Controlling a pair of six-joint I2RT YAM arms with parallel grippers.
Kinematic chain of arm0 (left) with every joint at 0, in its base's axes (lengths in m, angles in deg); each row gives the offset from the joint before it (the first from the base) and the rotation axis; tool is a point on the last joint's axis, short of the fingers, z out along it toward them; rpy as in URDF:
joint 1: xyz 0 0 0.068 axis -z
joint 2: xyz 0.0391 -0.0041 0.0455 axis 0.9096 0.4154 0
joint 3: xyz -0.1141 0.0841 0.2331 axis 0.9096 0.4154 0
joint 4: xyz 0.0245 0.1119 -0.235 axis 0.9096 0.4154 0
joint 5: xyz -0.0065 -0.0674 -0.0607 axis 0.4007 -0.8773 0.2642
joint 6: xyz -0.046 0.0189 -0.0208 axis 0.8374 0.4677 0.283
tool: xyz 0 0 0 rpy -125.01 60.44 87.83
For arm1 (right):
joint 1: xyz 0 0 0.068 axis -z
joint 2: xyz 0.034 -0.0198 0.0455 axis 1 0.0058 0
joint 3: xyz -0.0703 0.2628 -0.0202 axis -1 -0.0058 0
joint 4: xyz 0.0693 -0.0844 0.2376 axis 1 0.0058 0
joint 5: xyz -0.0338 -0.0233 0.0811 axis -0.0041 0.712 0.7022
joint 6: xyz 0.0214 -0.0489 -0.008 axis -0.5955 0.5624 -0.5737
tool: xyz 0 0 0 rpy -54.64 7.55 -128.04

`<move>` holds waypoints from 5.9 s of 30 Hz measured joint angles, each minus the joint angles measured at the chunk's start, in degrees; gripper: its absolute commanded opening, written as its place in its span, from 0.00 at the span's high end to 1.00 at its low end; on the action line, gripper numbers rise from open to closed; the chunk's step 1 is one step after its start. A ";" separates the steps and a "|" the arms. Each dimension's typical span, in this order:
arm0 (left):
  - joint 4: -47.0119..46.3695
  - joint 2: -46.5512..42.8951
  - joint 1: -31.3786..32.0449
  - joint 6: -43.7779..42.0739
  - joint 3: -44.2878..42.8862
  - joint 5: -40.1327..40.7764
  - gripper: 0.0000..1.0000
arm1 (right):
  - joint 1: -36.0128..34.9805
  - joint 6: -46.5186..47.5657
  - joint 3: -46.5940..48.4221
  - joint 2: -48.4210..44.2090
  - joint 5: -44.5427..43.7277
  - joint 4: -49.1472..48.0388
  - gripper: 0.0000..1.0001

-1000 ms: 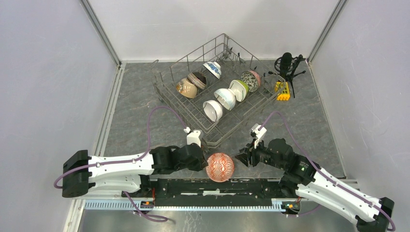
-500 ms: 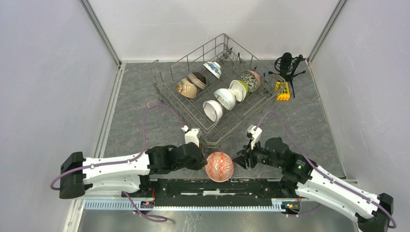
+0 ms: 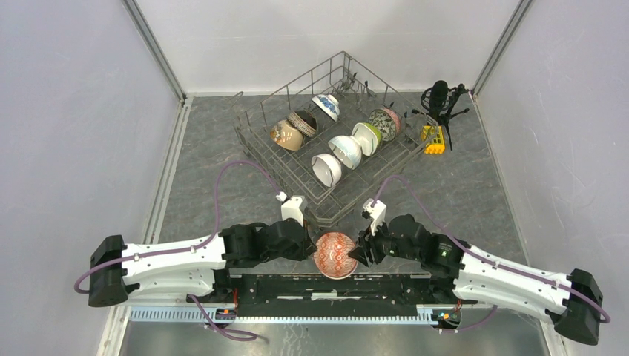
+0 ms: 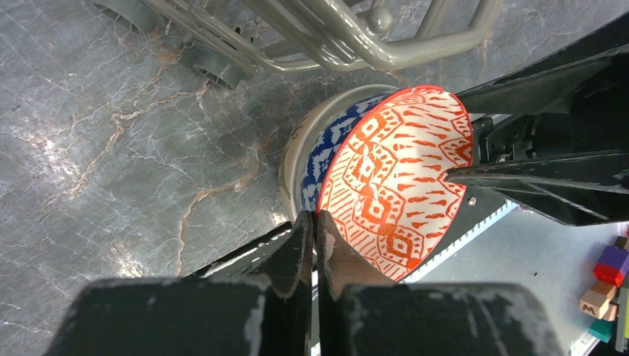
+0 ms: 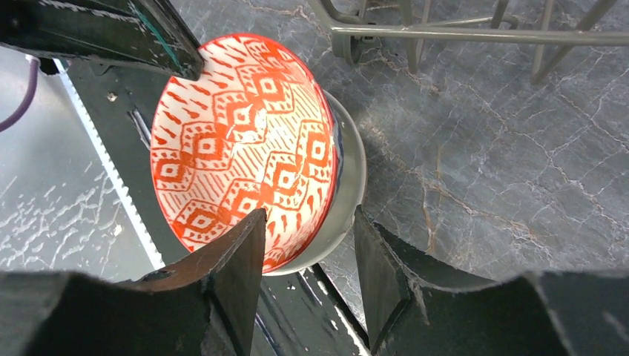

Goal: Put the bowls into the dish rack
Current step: Pick up the bowl from the center of the board, then place the bowl in the dish rack.

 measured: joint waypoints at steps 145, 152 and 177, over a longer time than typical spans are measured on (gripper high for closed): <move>-20.09 -32.94 1.44 -6.36 13.40 7.56 0.73 | -22.53 -14.64 4.46 7.32 -26.32 -39.39 1.00; -19.63 -32.92 1.44 -6.25 13.18 7.67 0.39 | -22.69 -14.58 4.48 6.32 -25.42 -40.33 1.00; -10.05 -31.85 1.44 -15.93 -6.14 10.34 0.00 | -18.36 4.55 20.68 9.49 -37.31 -30.34 1.00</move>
